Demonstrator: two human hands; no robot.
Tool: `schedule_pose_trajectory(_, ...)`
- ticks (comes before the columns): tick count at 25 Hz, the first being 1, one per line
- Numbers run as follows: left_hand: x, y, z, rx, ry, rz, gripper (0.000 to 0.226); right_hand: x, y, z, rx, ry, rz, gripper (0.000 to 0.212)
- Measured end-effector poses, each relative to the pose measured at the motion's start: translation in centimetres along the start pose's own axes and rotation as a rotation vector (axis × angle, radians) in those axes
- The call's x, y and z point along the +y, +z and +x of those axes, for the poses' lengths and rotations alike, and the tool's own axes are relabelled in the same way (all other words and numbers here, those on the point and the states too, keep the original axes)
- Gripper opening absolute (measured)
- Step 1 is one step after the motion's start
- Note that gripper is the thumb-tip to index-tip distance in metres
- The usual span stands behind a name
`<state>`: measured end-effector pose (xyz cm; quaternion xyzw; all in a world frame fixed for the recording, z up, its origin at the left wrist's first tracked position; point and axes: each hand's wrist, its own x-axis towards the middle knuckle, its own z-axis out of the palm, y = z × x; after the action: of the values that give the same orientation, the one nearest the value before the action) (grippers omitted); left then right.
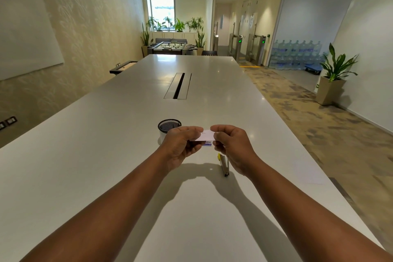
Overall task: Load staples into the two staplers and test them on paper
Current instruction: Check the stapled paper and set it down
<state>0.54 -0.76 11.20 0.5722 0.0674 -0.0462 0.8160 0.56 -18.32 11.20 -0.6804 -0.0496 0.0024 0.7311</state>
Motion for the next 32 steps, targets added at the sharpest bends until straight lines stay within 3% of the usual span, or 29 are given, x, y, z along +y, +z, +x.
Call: schedule_pose_trajectory(32, 0.09, 0.45, 0.10, 0.044, -0.086, -0.078, 0.018, -0.10, -0.06, -0.10, 0.018, 0.039, 0.057, 0.019)
